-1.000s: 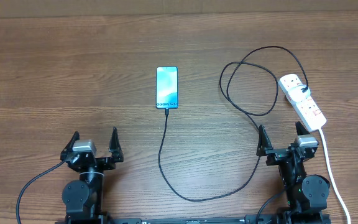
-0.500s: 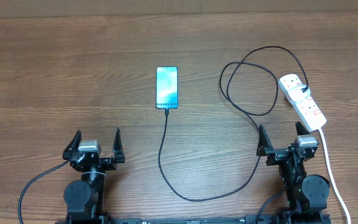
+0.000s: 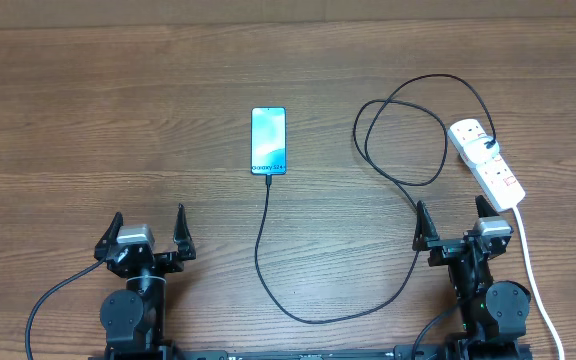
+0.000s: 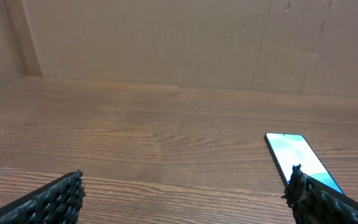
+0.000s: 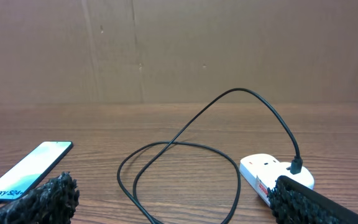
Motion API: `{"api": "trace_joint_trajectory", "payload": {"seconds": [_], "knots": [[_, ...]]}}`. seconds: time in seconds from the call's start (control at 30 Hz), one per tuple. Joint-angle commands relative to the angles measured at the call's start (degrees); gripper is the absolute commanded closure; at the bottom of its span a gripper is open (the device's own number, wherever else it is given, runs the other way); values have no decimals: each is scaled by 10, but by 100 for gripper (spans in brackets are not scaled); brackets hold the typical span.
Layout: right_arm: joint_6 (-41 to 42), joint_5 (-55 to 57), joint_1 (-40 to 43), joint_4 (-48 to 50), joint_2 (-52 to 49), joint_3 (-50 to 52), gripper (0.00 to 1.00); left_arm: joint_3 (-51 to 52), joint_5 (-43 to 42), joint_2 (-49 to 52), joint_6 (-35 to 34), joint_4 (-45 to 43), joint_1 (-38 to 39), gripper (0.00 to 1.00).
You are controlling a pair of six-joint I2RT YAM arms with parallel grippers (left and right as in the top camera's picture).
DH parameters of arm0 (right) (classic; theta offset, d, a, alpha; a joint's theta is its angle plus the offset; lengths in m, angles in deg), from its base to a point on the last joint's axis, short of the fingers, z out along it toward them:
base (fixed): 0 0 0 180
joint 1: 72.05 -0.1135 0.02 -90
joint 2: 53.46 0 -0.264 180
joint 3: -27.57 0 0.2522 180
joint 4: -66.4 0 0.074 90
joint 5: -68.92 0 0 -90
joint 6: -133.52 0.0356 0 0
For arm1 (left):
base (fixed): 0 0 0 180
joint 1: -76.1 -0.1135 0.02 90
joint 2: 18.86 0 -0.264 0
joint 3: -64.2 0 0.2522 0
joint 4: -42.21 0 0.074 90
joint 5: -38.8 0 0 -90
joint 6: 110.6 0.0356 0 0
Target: Plug charger to phone and switch on socket
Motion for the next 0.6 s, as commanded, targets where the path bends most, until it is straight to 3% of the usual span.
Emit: {"api": "trace_joint_trajectory", "payload": {"seconds": [0.0,0.57], "knots": [[-3,7,-3,3,5,6,0,7,4,-7,1,-2,-2,1],[-3,7,-3,3,5,6,0,7,-4,-7,7,-2,-2,0]]}}
